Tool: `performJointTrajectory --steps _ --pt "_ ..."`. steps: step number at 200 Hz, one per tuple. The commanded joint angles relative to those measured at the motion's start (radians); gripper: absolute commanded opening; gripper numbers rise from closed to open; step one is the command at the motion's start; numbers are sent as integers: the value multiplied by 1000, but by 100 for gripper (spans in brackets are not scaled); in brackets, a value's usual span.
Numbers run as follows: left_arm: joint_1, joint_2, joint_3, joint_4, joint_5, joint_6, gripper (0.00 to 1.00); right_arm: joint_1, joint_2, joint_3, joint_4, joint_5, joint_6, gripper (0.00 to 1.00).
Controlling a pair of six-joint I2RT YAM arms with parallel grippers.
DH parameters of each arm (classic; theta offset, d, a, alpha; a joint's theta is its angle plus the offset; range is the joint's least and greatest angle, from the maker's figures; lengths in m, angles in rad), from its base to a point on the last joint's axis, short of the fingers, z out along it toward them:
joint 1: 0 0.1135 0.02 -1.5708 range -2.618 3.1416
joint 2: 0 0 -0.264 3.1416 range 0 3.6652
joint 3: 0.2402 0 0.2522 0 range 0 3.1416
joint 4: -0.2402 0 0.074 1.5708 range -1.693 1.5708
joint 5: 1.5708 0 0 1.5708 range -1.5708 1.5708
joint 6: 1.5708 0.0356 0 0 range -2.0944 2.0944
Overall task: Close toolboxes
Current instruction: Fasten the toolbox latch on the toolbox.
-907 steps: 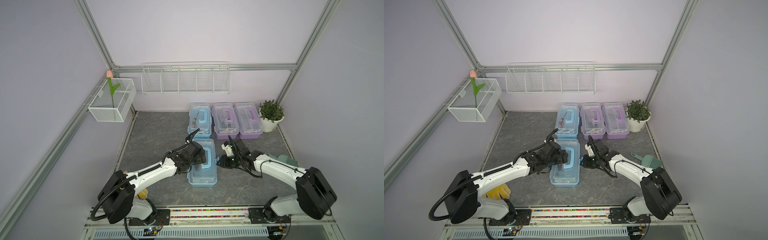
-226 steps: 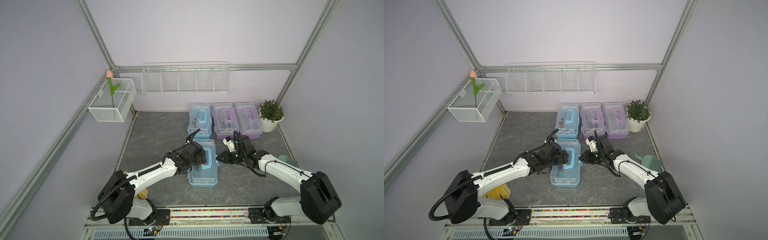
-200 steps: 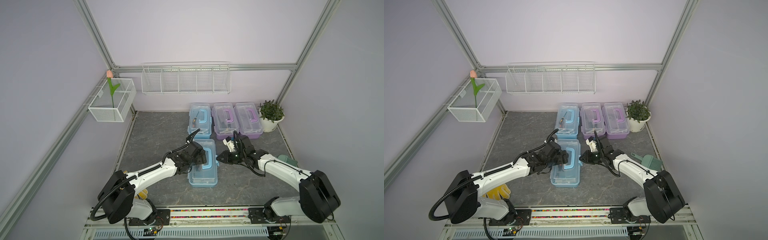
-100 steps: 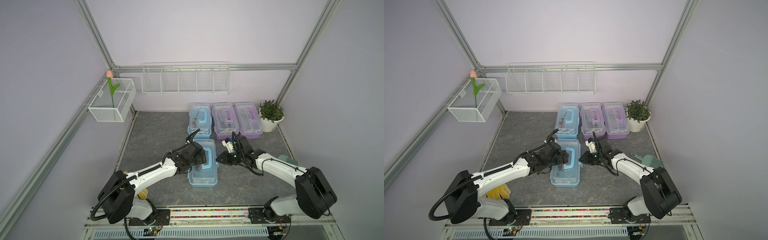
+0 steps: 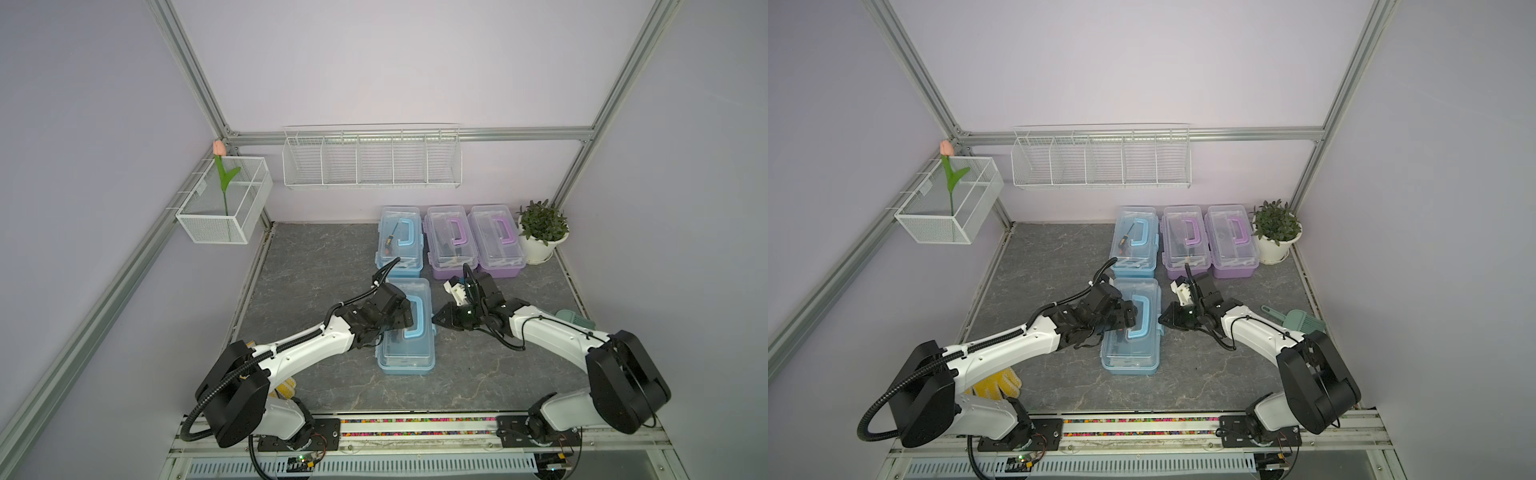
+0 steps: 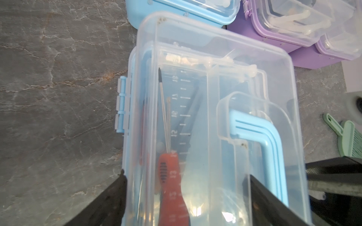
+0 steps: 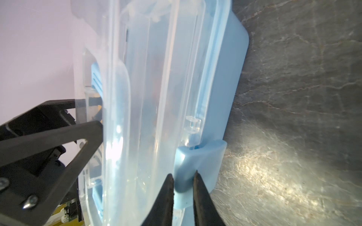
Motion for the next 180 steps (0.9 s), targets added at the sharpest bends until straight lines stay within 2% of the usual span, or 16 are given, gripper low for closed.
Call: performJointTrajectory --steps 1,32,72,108,134,180 --pt "-19 50 -51 -170 59 19 91 -19 -14 -14 -3 -18 -8 19" --pt "-20 43 -54 -175 54 19 91 -67 -39 24 -144 103 -97 18" --pt "-20 38 -55 -169 56 19 91 -33 30 50 -213 183 -142 16" --pt "-20 40 -58 -158 63 19 91 50 113 71 -104 116 -97 15" --pt "-19 64 -56 -151 79 18 85 101 123 83 11 39 -35 14" --pt "-21 62 -40 -174 77 24 80 128 90 120 -2 53 -25 13"
